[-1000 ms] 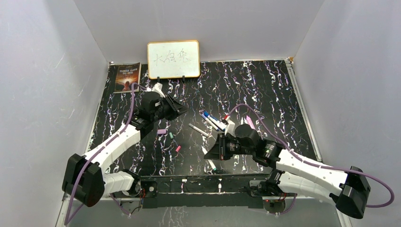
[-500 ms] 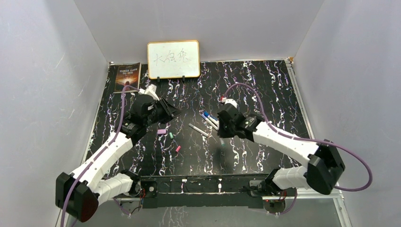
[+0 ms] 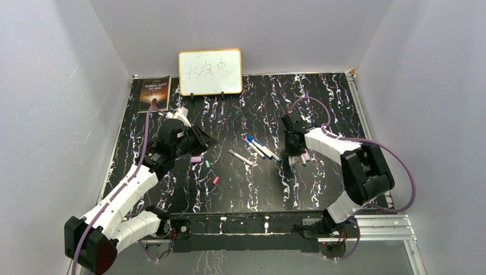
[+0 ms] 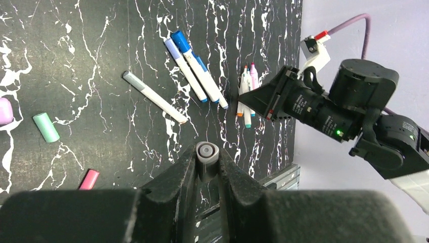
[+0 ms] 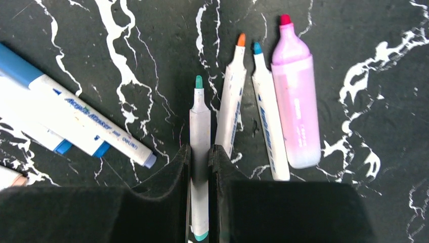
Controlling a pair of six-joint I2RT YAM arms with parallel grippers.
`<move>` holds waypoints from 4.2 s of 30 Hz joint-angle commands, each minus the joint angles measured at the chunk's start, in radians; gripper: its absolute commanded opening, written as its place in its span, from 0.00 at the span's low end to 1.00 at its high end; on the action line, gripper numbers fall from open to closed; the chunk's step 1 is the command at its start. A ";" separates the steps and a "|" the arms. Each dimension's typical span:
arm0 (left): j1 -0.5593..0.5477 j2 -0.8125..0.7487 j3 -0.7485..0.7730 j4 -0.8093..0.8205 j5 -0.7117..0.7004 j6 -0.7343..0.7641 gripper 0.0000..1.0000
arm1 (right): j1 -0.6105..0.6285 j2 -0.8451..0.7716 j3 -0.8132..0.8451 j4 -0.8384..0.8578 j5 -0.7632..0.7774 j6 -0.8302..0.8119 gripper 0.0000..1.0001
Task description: Open the pen caps
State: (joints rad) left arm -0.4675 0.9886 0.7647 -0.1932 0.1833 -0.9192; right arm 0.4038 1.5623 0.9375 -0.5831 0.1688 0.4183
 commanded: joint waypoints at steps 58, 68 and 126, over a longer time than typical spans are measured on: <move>0.003 0.237 -0.078 -0.263 -0.273 0.177 0.30 | 0.043 -0.154 -0.014 0.112 -0.239 -0.034 0.53; 0.003 0.170 -0.003 -0.303 -0.226 0.177 0.51 | 0.063 -0.096 0.036 0.114 -0.227 -0.066 0.52; 0.003 0.096 0.048 -0.322 -0.124 0.166 0.99 | 0.219 0.337 0.317 0.099 -0.066 -0.179 0.25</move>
State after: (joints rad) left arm -0.4675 1.0801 0.8005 -0.5224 0.0399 -0.7532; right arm 0.6151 1.8744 1.2514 -0.5175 0.1062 0.2401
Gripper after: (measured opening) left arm 0.983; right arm 0.252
